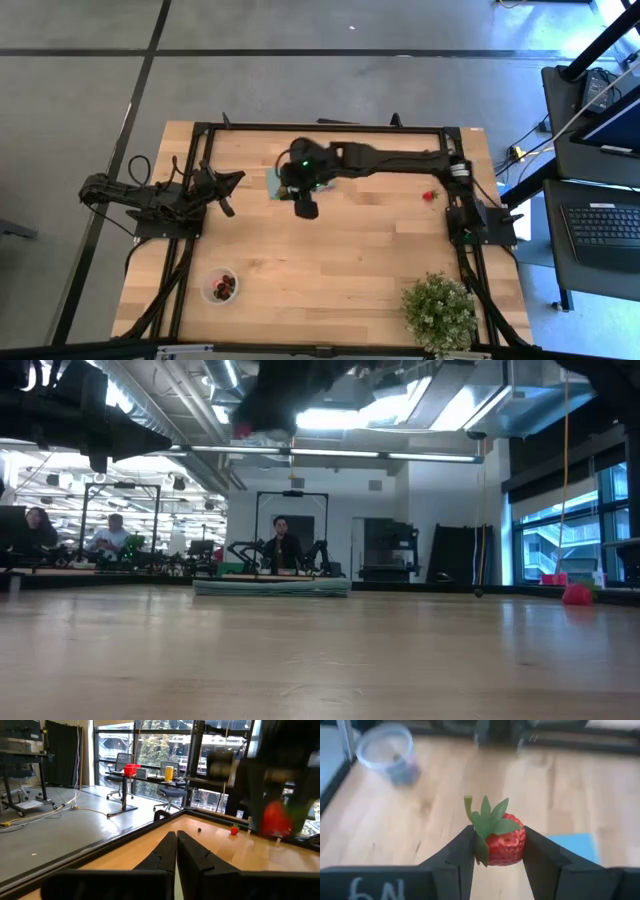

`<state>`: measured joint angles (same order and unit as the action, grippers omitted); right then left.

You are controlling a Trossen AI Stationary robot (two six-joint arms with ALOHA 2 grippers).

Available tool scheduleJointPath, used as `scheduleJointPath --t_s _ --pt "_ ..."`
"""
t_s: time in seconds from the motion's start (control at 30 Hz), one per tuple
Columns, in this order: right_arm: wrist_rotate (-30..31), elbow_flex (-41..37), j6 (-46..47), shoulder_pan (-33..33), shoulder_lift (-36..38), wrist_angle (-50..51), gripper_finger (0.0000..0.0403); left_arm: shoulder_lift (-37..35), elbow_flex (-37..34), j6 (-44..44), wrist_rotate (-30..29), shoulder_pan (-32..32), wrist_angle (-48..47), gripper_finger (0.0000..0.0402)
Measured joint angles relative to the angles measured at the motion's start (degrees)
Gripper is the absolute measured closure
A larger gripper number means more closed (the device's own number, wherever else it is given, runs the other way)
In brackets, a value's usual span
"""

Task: Pick and placing Produce into tupperware
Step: Put the left strawberry into the transparent container

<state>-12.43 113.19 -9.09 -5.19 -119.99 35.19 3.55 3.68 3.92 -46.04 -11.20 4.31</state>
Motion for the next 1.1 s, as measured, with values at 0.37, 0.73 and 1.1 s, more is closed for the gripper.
scheduleJointPath --t_s 0.37,0.73,1.1 --pt "-1.4 0.1 -0.2 1.0 -10.5 0.9 0.0263 0.0 0.0 0.1 0.2 0.0 0.1 0.0365" --pt "-2.9 0.1 -0.6 2.5 -16.6 0.9 0.0263 0.0 0.0 0.2 0.3 0.0 0.1 0.0340" --pt "-2.7 0.1 -0.3 2.4 -16.6 -0.7 0.0241 0.0 0.0 0.2 0.3 0.0 0.1 0.0314"
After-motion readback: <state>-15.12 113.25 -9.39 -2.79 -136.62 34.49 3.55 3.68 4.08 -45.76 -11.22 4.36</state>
